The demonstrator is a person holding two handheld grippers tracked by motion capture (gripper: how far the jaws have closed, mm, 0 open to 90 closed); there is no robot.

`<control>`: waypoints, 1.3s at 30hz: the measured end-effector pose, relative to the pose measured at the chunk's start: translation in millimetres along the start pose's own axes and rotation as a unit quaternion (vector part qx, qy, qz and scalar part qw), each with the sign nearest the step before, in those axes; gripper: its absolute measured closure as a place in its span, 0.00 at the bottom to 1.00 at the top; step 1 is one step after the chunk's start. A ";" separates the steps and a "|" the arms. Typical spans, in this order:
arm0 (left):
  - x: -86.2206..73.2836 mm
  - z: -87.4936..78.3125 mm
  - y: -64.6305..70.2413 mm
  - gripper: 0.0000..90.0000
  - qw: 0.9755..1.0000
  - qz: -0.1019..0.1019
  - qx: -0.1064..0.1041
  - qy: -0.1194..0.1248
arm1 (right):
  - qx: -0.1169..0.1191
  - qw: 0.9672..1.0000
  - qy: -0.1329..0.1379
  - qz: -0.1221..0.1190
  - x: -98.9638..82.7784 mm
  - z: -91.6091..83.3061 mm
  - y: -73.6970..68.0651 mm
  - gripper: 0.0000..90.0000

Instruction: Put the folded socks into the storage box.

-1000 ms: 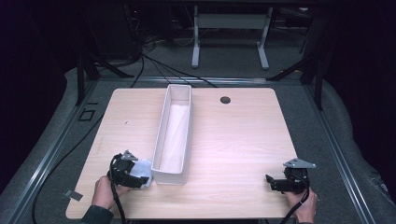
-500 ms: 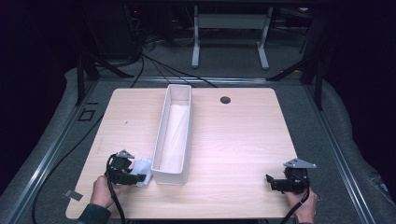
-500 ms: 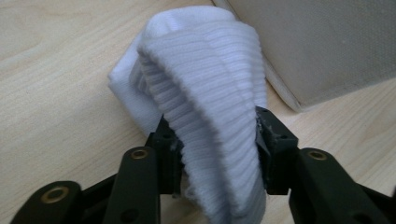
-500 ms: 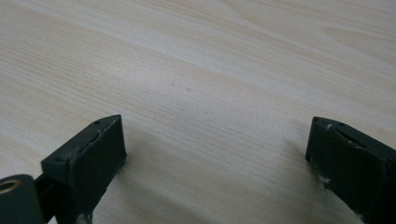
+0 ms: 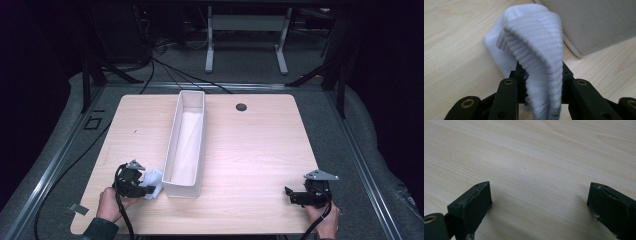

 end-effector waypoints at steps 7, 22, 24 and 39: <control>2.2 -6.5 -2.0 0.79 1.000 0.011 0.012 0.002 | 0.000 1.000 0.002 0.000 0.0 0.3 -0.1 0.06; 6.2 -28.5 -11.6 0.79 0.999 0.014 0.033 0.010 | -0.001 1.000 0.003 0.000 -0.1 0.3 -0.1 0.06; 7.0 -32.1 -12.8 0.79 0.999 0.014 0.036 0.011 | 0.000 1.000 0.003 0.000 -0.1 0.3 -0.1 0.06; 20.5 -57.3 -18.5 0.79 0.998 0.025 0.052 0.026 | -0.001 1.000 0.002 0.000 0.0 0.3 -0.1 0.06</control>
Point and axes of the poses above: each handheld gripper's, and its own axes: z roughly forward along the jaws, x roughly out of its top, y roughly to its right, the point moved 3 cm from there along z, roughly forward along the jaws, and after that the axes turned 4 degrees about x, right-handed, at the moved point
